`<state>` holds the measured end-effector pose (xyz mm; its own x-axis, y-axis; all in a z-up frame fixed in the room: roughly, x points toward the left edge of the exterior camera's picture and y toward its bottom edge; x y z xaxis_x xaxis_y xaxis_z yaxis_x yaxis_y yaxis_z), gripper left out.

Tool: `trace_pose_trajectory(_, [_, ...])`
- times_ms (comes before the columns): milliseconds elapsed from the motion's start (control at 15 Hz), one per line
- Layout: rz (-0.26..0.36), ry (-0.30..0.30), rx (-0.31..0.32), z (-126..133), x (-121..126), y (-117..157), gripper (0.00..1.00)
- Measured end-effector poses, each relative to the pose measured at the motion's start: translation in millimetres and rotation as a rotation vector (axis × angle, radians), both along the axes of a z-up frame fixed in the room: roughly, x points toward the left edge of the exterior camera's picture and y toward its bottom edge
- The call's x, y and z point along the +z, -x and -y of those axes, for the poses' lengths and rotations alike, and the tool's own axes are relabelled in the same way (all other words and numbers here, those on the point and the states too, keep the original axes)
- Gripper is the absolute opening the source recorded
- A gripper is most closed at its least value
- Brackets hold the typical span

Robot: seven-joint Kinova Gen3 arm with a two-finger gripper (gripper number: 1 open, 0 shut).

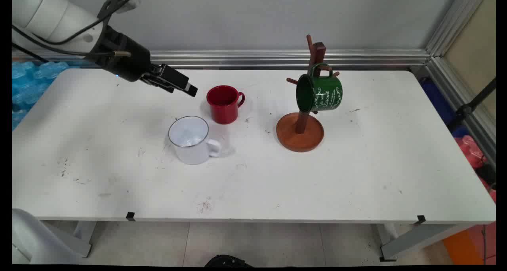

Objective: Pick up the green mug from the rack

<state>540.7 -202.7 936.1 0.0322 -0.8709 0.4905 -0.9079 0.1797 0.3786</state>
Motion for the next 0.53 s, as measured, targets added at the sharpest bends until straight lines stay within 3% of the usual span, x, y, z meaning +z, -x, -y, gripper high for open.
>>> trace_pose_trajectory(200, [-0.007, 0.04, -0.035, 4, 11, 8, 1.0])
trace_pose_trajectory(533, [-0.054, 0.167, -0.147, 18, 34, 42, 1.0])
